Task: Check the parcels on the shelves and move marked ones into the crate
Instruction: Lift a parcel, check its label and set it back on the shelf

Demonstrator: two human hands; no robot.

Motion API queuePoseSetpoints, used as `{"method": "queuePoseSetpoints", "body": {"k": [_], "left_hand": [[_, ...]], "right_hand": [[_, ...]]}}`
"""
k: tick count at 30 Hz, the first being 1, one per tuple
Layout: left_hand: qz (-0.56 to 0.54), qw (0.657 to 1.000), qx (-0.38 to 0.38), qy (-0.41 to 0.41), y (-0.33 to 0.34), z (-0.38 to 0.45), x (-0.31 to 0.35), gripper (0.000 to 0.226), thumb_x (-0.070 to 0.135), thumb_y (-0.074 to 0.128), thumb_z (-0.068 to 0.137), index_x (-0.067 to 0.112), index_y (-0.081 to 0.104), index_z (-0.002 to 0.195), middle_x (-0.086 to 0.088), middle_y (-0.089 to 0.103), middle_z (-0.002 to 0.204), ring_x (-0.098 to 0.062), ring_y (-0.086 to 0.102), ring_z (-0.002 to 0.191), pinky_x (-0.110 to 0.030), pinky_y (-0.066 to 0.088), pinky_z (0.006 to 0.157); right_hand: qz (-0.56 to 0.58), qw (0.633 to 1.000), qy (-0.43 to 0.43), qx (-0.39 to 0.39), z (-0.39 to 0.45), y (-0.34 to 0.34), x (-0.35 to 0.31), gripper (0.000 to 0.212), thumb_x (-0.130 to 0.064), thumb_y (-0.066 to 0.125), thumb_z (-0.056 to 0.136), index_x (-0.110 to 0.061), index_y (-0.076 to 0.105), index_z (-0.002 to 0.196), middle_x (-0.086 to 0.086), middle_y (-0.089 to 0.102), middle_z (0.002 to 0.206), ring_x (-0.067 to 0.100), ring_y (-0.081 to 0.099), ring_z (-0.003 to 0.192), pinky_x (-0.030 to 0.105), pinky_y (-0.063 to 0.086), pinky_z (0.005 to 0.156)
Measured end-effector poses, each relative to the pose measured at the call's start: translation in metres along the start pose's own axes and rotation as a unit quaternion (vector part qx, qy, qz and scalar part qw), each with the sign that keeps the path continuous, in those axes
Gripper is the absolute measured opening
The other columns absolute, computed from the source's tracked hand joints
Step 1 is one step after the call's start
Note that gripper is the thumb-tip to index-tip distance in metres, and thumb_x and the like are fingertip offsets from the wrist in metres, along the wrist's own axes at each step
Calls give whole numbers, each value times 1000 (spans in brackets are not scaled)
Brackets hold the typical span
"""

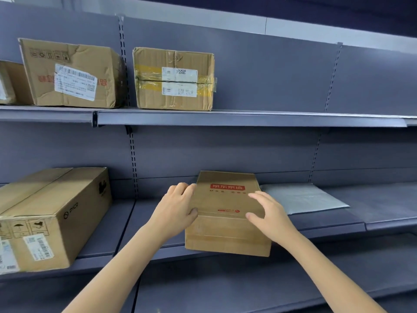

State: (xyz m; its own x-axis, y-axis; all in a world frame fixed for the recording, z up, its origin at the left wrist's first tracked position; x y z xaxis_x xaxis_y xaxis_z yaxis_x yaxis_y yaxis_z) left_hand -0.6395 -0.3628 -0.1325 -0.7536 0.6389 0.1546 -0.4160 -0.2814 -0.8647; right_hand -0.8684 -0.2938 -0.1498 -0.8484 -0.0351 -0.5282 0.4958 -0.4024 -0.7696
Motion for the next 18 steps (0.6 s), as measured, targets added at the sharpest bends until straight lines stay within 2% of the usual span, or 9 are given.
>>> {"method": "queuePoseSetpoints", "body": {"k": [4, 9, 12, 13, 15, 17, 18], "left_hand": [[8, 999, -31, -6, 20, 14, 0, 56, 27, 47, 90, 13, 29, 141, -2, 37, 138, -24, 36, 121, -30, 36, 100], [-1, 999, -53, -10, 39, 23, 0, 57, 26, 45, 91, 14, 25, 143, -3, 34, 141, -24, 33, 125, -31, 35, 103], [-79, 992, -77, -64, 56, 27, -6, 59, 30, 47, 93, 13, 23, 144, -5, 33, 143, -24, 32, 129, -31, 32, 104], [-125, 983, -85, -100, 61, 29, -8, 62, 32, 49, 93, 11, 21, 145, -6, 33, 144, -26, 32, 130, -32, 32, 103], [-234, 947, -97, -196, 74, 33, -14, 69, 34, 54, 92, 8, 18, 144, -9, 35, 143, -27, 36, 128, -32, 36, 97], [-355, 877, -94, -310, 85, 37, -17, 67, 35, 58, 90, 7, 23, 139, -10, 40, 139, -26, 45, 116, -30, 39, 85], [-397, 841, -87, -356, 89, 38, -18, 58, 36, 59, 89, 9, 29, 131, -11, 43, 135, -24, 47, 107, -31, 39, 82]], "right_hand": [[95, 986, 132, 32, 10, 1, 28, 64, -26, 62, 87, -19, 32, 142, 1, 31, 149, 21, 30, 136, 36, 30, 107], [206, 941, 269, 8, 15, 16, 63, 77, -40, 60, 86, -19, 18, 147, 5, 23, 153, 26, 28, 138, 42, 31, 106], [231, 918, 322, -10, 14, 29, 76, 83, -49, 58, 85, -18, 14, 148, 6, 22, 154, 29, 27, 138, 46, 30, 108], [263, 900, 348, -16, 13, 33, 78, 84, -53, 57, 84, -19, 16, 148, 7, 23, 154, 30, 28, 138, 49, 29, 108], [366, 837, 405, -41, 13, 40, 81, 81, -63, 54, 80, -22, 25, 145, 9, 31, 150, 36, 31, 135, 58, 28, 105], [446, 780, 434, -74, 12, 43, 82, 82, -68, 55, 75, -24, 33, 141, 14, 37, 145, 40, 34, 132, 64, 23, 104], [459, 770, 434, -84, 11, 43, 82, 85, -69, 57, 71, -24, 33, 140, 14, 37, 145, 40, 33, 132, 65, 20, 105]]}}
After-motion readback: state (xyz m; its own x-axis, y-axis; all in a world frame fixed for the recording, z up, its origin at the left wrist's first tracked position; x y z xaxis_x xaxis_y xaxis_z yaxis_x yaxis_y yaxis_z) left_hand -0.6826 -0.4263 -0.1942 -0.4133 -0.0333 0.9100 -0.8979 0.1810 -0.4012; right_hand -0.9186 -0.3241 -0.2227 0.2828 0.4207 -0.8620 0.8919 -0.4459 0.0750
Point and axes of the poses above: each hand's wrist, its own z-axis towards the middle knuckle, its own y-axis out of the palm, x = y × z, the point moved 1 cm from there along z, towards the middle knuckle
